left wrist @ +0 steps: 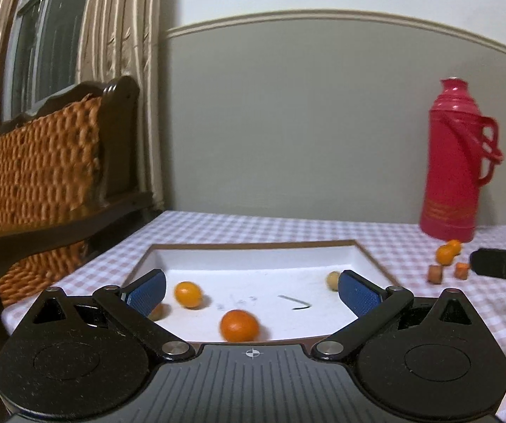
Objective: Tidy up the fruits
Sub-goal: 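Withdraw both open tools from the box toward the remaining fruits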
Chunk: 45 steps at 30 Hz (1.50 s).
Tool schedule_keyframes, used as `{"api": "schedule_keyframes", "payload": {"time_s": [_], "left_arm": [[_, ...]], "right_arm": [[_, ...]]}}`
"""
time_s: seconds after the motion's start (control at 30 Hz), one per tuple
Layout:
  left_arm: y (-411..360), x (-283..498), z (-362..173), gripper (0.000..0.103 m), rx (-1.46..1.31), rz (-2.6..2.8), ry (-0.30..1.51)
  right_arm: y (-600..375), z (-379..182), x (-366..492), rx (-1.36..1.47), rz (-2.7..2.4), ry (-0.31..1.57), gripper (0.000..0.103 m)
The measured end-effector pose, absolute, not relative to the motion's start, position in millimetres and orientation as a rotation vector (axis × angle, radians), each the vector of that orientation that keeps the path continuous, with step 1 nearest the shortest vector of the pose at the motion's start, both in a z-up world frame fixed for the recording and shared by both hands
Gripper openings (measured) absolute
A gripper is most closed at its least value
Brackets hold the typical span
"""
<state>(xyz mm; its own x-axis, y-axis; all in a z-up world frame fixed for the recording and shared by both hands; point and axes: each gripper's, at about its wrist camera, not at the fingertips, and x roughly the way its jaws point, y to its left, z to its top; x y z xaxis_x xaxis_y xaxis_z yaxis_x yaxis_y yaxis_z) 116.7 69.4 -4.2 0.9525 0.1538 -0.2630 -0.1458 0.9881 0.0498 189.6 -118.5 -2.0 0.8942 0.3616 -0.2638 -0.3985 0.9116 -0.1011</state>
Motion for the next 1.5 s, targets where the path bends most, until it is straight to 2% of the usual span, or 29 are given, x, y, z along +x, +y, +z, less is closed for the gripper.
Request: {"api": "schedule_keyframes", "payload": {"time_s": [0.97,1.27,1.37,1.5], "left_arm": [[-83,137,-21,0.103,0.124,-0.093,0.271],[-118,175,-29,0.102,0.144,-0.070,0.297],[-125,189,-33,0.091,0.136,-0.070,0.320],[-132,206,-35,0.090,0.134,-0.060,0.328]], "right_arm": [[-249,-30,154,-0.096,0.130,0.291,0.087],[-269,-35,188,-0.082,0.103,0.318,0.075],[-270,-39,201,-0.083,0.108,0.333,0.071],[-268,-44,221,-0.104,0.104,0.340,0.067]]}}
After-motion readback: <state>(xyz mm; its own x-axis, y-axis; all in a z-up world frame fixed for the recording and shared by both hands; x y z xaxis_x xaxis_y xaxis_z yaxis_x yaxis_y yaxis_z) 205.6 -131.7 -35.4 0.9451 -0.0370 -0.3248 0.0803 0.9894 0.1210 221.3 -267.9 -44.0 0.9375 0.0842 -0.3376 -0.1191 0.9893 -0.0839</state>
